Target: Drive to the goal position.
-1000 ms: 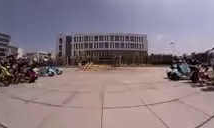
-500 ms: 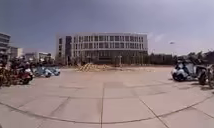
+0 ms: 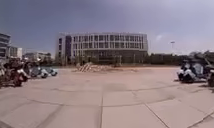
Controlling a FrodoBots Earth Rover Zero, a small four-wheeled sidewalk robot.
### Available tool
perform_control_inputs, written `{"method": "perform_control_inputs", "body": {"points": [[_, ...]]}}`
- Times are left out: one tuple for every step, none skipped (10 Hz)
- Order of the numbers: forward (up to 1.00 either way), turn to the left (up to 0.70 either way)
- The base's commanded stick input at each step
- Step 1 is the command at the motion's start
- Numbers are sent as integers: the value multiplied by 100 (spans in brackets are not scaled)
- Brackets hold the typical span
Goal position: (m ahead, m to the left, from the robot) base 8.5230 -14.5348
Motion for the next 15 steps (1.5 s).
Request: {"method": "perform_control_inputs", "body": {"points": [[70,-34],[70,-34],[70,-34],[70,-34],[70,-34],[70,-12],[70,0],[70,1],[70,1],[70,1],[70,1],[70,1],[70,1],[70,1],[70,1]]}}
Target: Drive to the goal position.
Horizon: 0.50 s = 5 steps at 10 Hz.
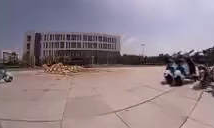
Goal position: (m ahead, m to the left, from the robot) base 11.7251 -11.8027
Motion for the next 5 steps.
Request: {"method": "perform_control_inputs", "body": {"points": [[70,1],[70,1],[70,1],[70,1],[70,1]]}}
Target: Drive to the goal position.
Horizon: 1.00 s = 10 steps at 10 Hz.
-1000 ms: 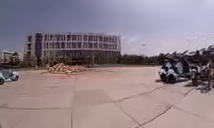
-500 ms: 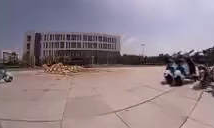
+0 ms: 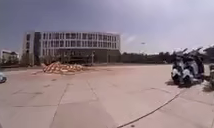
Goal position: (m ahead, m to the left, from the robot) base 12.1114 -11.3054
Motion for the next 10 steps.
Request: {"method": "perform_control_inputs", "body": {"points": [[70,-21],[70,-32],[70,-34],[70,-34],[70,-34],[70,-34],[70,-34],[70,-34],[70,-34],[70,1]]}}
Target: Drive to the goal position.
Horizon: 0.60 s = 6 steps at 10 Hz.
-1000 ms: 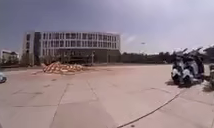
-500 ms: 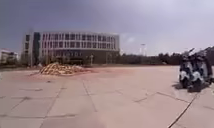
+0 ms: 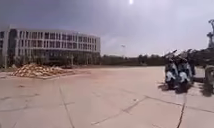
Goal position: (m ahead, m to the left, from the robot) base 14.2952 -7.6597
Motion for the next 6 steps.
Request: {"method": "perform_control_inputs", "body": {"points": [[70,1],[70,1],[70,1],[70,1],[70,1],[70,1]]}}
